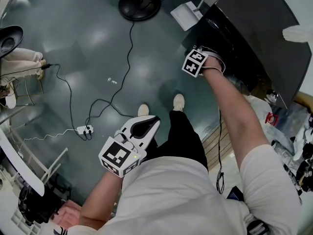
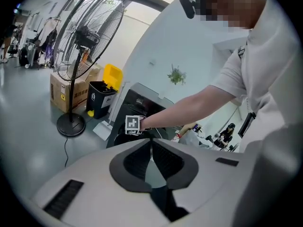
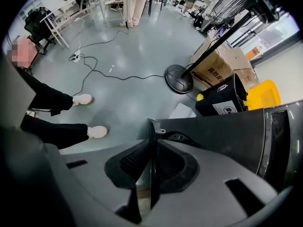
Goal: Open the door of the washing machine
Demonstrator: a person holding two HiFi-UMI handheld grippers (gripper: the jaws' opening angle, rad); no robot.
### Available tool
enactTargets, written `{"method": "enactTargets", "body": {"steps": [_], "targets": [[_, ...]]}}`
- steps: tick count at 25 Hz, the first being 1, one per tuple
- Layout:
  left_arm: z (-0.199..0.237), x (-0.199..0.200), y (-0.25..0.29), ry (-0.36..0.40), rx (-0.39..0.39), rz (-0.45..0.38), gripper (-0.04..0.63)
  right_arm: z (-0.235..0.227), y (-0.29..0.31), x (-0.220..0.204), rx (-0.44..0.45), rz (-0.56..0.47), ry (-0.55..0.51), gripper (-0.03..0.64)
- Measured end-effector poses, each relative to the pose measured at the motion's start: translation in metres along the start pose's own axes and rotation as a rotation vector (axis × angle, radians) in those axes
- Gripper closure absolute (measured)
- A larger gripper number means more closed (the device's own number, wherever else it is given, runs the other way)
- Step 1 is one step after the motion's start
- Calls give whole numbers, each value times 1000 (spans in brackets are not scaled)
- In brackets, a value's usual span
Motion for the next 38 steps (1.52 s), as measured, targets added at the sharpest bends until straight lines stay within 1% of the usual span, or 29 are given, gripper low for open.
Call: {"method": "enactTargets", "body": {"steps": [12,16,19,29,38], "targets": [[3,-12,-29,63,-74,35,571,52,-1,4,15,24,-41,552],[7,-16,-41,85,-96,34,571,71,-2,8,15,28,-73,552],[11,-19,-48,94,-105,36,571,89,-3,10,19,34,-104,552],[1,-36,-66,120,-144,30,571,150,-2,3,52,62,-182,552],[-2,-49,-80,140,-172,35,571,188,-3,-5,62,83,-234,551]]}}
Point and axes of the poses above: the fingertips, and each gripper's own axes: y forward along the fingers, z to its left, x out of its top, the point moved 2 cm from there along -y, backward along the fingers, and after that the axes turned 12 degrees about x, right-handed, at the moved point
